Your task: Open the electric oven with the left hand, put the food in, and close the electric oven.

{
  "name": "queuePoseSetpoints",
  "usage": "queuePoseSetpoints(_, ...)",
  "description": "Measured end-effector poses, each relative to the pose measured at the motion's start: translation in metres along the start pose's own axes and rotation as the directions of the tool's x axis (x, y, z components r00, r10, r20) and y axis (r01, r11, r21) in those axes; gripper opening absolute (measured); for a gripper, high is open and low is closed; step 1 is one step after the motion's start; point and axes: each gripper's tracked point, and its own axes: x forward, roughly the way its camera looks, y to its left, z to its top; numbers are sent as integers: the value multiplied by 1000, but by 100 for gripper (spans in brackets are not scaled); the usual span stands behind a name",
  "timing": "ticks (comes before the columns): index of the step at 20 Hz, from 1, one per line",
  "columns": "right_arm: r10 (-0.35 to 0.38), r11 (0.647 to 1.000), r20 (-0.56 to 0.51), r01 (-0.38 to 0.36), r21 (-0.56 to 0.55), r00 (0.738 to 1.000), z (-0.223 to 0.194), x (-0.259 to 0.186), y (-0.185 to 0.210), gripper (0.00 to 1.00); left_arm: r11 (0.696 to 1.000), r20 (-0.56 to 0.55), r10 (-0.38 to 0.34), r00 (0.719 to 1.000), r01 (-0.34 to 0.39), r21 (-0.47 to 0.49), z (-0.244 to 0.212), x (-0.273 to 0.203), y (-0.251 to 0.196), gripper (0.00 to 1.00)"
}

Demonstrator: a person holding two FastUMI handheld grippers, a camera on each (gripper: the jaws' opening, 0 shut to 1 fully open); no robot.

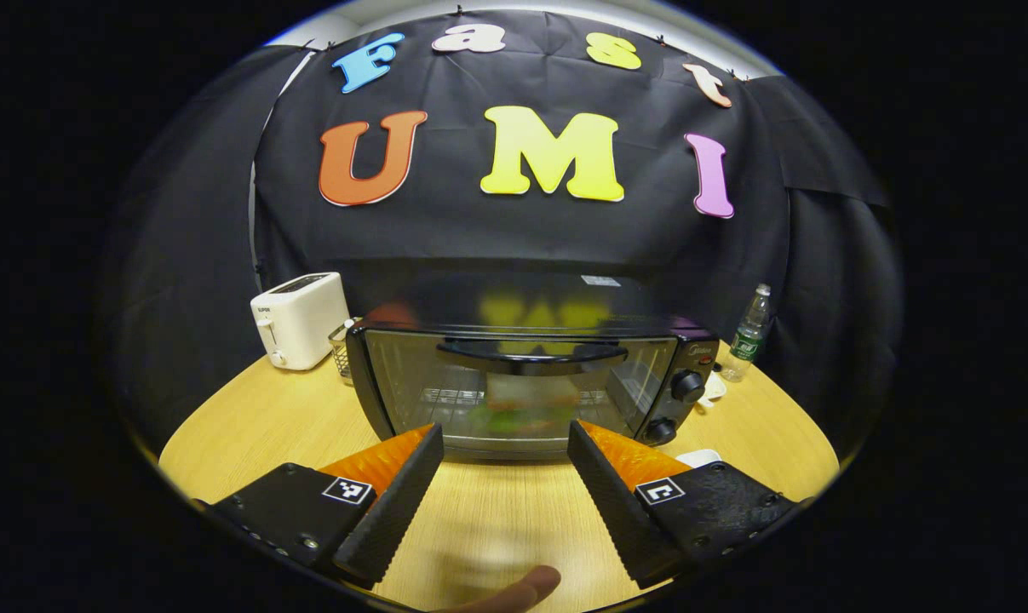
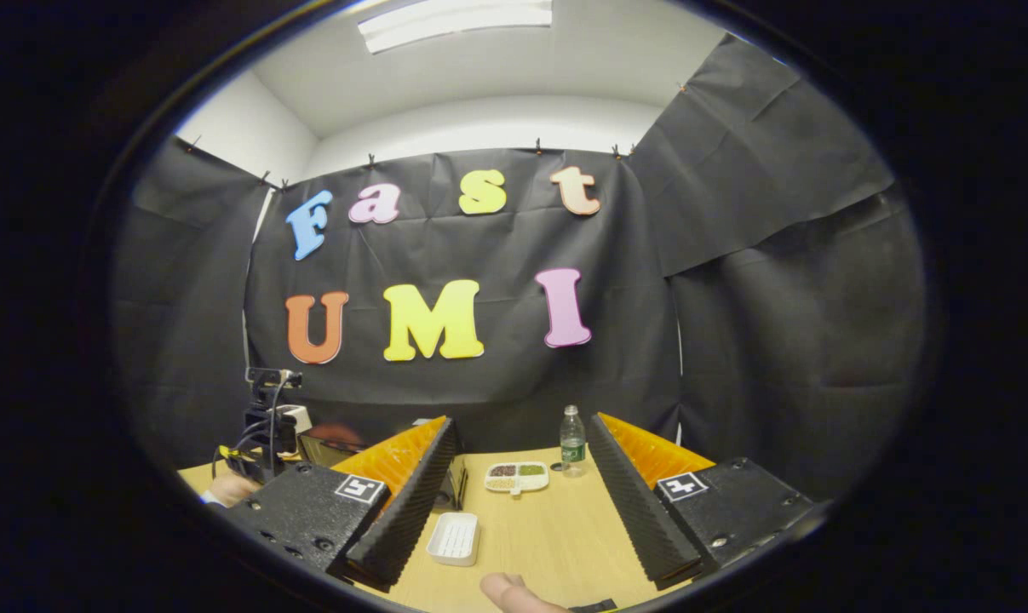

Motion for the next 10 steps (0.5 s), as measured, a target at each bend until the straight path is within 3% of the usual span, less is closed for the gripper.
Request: queuePoseSetpoints(10, 4, 1000, 24, -5, 7, 1000, 22, -42, 4, 95, 998, 209, 37, 977, -46, 42, 70, -133, 2, 96)
